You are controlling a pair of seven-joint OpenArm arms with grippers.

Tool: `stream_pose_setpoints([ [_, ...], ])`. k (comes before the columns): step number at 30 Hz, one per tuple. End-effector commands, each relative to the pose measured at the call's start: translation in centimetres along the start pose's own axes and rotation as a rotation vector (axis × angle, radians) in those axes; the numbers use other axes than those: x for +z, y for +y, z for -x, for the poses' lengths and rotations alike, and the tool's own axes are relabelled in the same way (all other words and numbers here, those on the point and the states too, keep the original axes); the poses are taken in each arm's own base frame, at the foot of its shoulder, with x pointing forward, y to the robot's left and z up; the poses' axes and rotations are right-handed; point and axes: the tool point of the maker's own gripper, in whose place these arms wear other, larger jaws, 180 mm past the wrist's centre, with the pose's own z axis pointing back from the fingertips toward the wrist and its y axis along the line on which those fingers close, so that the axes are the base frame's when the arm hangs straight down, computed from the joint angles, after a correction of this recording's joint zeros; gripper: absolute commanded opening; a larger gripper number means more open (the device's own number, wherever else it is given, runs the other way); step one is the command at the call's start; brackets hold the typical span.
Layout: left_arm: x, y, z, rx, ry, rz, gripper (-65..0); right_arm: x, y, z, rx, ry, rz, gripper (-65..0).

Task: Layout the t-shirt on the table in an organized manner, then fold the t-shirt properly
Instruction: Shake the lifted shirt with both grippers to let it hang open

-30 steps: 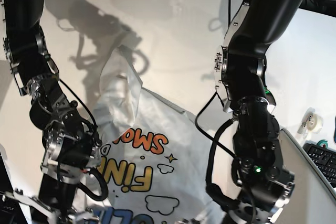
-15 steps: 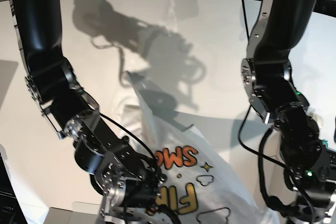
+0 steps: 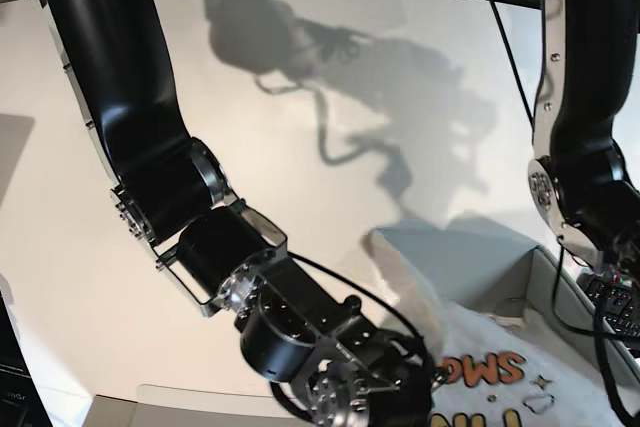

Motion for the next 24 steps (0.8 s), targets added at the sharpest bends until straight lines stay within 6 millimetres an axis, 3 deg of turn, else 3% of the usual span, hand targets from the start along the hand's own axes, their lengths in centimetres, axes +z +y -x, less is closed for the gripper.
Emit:
stream_pose_setpoints([
  [1,0.0,1.7,-2.3,0.007,-0.063,-0.037,-64.5,-0.6,-1.4,-2.0,-0.010,-0.056,0.040,-65.0],
  [7,-0.6,4.5,-1.9,-0.021,-0.039,-0.078,-64.5,-0.6,-1.6,-2.3,-0.016,-0.069,0.044,-65.0],
  [18,-0.6,4.7,-1.6,-0.025,-0.033,-0.080,-64.6,-0.6,-1.7,-3.1,-0.017,-0.114,0.047,-65.0],
  [24,-0.2,6.7,-0.6,0.026,-0.020,-0.125,-64.6,-0.6,-1.0,-2.4,-0.055,-0.080,0.010,-65.0],
])
